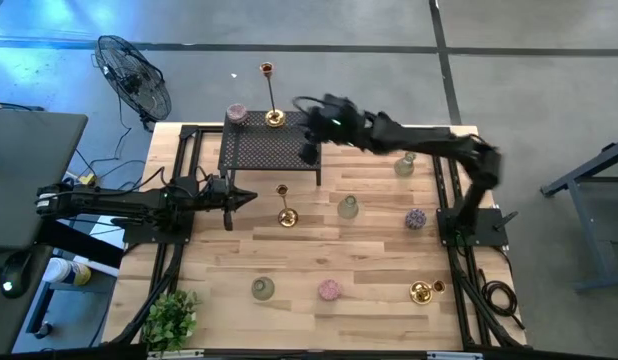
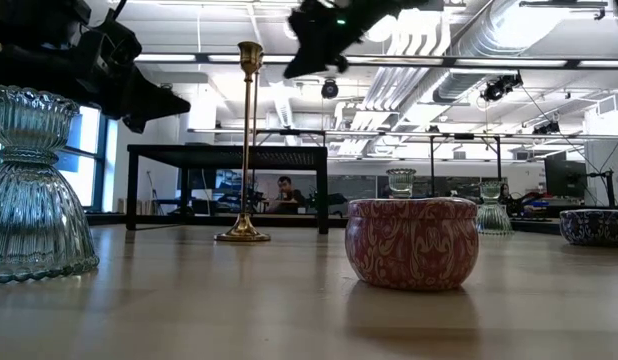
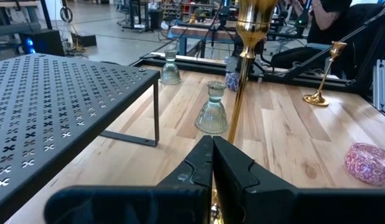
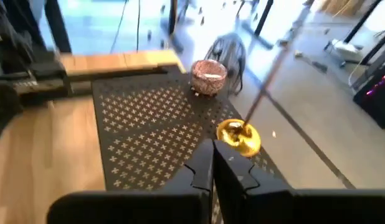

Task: Pick & Place candle stick holders
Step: Put the middle green glass candle holder on the shelf

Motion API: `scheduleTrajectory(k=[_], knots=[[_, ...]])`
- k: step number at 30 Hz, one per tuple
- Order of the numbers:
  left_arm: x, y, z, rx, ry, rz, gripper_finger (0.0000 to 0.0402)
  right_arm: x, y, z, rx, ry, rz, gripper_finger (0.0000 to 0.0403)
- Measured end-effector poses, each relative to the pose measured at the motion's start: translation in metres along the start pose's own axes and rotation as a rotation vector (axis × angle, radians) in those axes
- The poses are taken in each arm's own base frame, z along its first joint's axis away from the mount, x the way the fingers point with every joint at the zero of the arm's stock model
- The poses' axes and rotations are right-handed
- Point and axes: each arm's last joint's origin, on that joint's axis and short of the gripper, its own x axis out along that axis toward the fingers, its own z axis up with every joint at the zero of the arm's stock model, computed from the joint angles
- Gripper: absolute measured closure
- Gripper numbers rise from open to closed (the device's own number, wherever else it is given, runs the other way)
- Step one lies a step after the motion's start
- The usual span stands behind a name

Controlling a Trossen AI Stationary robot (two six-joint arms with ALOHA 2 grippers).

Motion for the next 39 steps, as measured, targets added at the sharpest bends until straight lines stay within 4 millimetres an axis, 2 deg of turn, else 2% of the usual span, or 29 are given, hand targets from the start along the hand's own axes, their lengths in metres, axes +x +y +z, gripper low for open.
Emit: scheduleTrajectory(k=[5, 10, 13, 16, 20, 23, 32, 39], knots=[[0.000, 0.000, 0.000, 0.000, 0.000, 0.000, 0.0397, -0.059, 0.022, -0.056, 0.090, -0.132, -0.029, 0.0402], [0.000, 0.000, 0.000, 0.000, 0.000, 0.000, 0.0397, -0.123, 0.049, -0.109, 0.194, -0.168, -0.064, 0.0402], [0.000, 0.000, 0.000, 0.000, 0.000, 0.000, 0.0397, -0.151, 0.065, -0.140, 0.238, -0.159, -0.049, 0.0401], [0.000, 0.000, 0.000, 0.000, 0.000, 0.000, 0.0397, -0.171, 0.075, -0.168, 0.273, -0.166, -0.081, 0.0402], [0.000, 0.000, 0.000, 0.000, 0.000, 0.001, 0.0397, -0.183, 0.082, -0.201, 0.293, -0.150, -0.114, 0.0398], [0.000, 0.000, 0.000, 0.000, 0.000, 0.001, 0.0397, -0.185, 0.083, -0.214, 0.307, -0.162, -0.122, 0.0384], [0.000, 0.000, 0.000, 0.000, 0.000, 0.001, 0.0397, -0.185, 0.087, -0.216, 0.315, -0.145, -0.003, 0.0289], [0.000, 0.000, 0.000, 0.000, 0.000, 0.001, 0.0397, -0.177, 0.092, -0.224, 0.320, -0.092, 0.001, 0.0212]])
